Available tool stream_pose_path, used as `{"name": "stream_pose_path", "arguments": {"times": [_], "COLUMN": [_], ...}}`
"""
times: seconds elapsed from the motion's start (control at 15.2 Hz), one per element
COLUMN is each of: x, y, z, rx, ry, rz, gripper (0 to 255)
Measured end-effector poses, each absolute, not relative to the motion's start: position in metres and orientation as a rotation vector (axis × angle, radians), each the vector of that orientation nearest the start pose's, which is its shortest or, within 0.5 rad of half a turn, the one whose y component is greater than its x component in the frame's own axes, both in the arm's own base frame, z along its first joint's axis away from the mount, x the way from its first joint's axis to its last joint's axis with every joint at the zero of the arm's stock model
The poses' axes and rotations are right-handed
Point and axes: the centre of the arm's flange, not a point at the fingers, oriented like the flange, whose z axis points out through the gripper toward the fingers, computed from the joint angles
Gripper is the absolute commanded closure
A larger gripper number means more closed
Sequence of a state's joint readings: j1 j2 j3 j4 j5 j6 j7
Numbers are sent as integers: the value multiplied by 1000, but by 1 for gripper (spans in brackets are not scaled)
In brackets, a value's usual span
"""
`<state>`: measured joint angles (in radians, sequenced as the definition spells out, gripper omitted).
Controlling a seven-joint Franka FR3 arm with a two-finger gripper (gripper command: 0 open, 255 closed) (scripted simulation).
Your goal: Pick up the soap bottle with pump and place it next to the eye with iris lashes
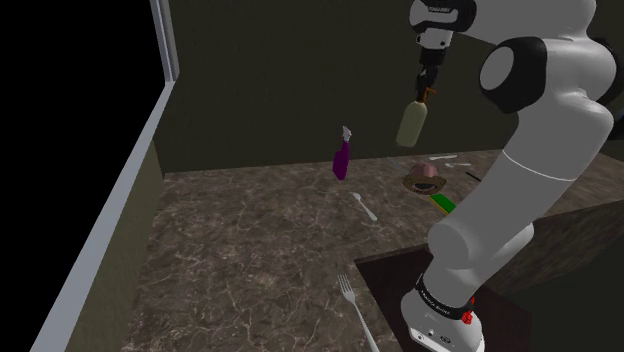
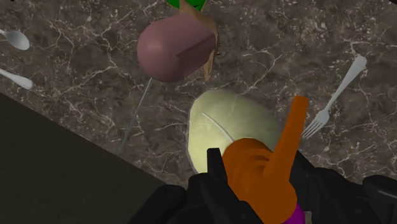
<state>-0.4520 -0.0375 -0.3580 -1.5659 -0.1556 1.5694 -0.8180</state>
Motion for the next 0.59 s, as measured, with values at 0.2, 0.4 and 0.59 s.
{"name": "stream_pose_path", "arguments": {"times": [0.2,0.4,0.59], "x": [359,359,359], "y": [-409,-408,-407], "z": [631,615,600], "rx": [-3265,-3265,-3265], "ry": [-8,-8,-8], "rz": [126,126,126], "gripper": [255,255,255]}}
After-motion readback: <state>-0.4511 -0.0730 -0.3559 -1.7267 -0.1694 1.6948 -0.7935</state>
